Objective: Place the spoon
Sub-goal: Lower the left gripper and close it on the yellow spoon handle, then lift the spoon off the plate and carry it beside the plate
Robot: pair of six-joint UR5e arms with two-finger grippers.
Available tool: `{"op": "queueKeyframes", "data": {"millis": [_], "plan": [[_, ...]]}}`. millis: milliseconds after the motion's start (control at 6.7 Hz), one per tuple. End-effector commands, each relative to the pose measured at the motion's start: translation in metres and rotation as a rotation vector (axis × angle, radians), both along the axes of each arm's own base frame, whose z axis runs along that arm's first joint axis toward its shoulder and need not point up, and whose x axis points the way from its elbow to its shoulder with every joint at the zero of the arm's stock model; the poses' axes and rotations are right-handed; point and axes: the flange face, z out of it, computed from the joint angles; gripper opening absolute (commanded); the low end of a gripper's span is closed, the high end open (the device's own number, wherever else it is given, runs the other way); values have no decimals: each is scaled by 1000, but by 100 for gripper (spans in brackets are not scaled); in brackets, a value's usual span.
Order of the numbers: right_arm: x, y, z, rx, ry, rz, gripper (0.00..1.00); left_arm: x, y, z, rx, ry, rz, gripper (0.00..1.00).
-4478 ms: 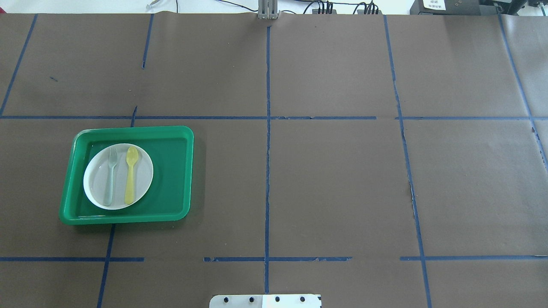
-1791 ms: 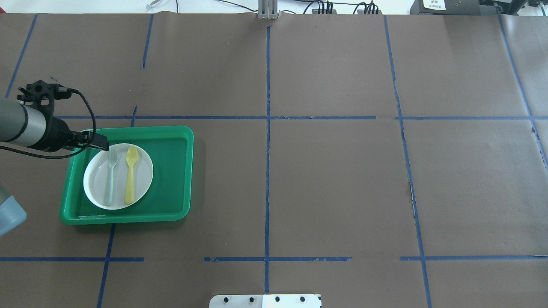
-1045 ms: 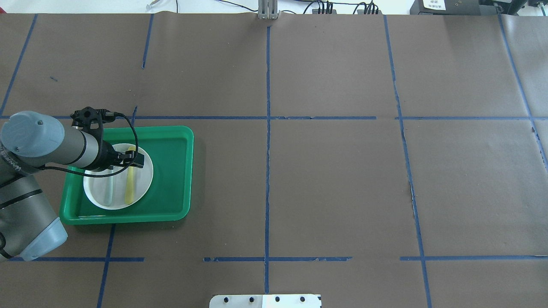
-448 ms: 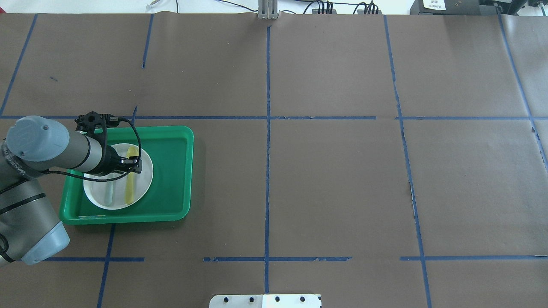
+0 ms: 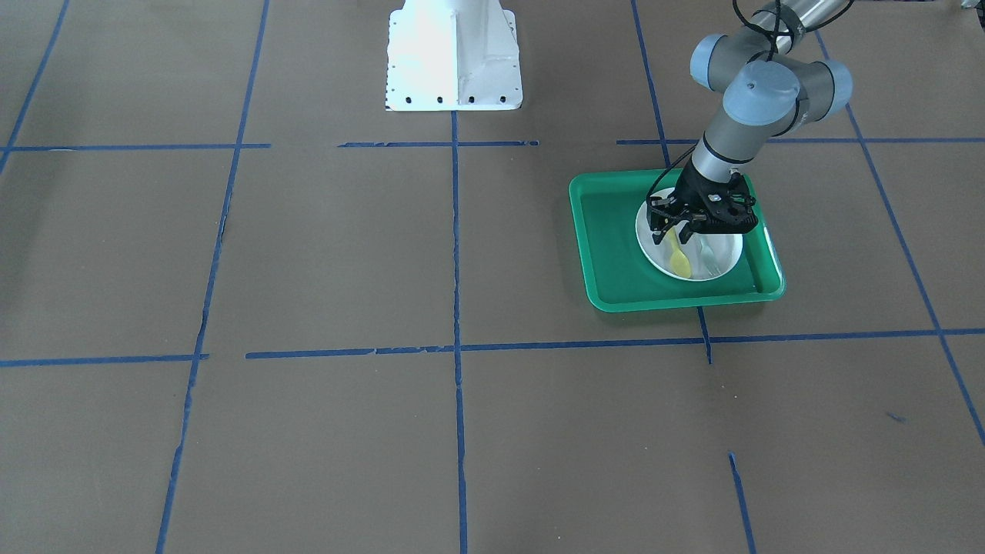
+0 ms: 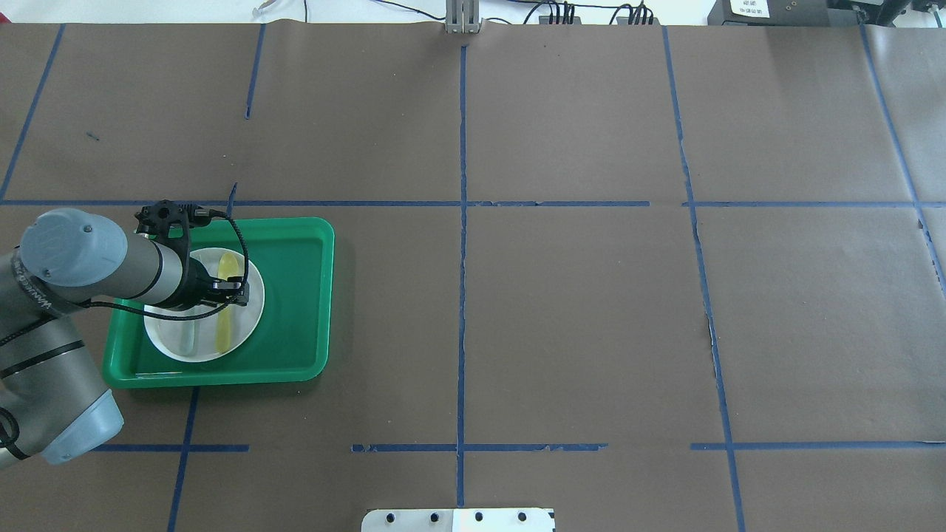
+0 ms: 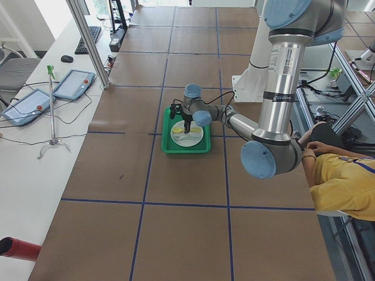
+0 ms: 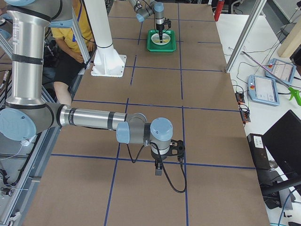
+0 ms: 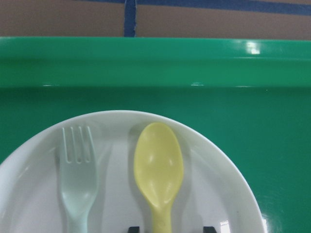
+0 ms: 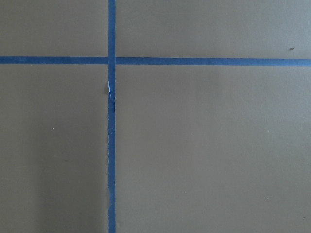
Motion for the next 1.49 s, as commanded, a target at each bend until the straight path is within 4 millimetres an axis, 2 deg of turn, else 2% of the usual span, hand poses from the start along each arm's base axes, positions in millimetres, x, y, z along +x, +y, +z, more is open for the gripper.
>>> {"op": "queueKeyframes", "data": {"millis": [0,149,448,597,746,896,1045,1194,1343], "plan": [[0,0,0,-1,0,0,100,-1,0,2,0,-6,-2,12],[0,0,0,0,0,0,100,-3,0,1,0,-4,-4,0],[0,0,0,0,0,-1,100,-8,0,-5,5,7,-7,0],[0,0,0,-1,0,0,100,-14,0,-15,19,23,-11,0],[0,0,0,0,0,0,100,-18,1,-36,13,13,-12,0],[0,0,0,-1,0,0,100,-19,2,-71,-5,-7,-14,0],[0,0,0,0,0,0,100,-1,-9,-103,-22,-2,-26,0],[0,0,0,-1,0,0,100,30,-24,-118,-71,9,-59,0],[0,0,0,-1,0,0,100,59,-30,-113,-109,-7,-66,0]]}}
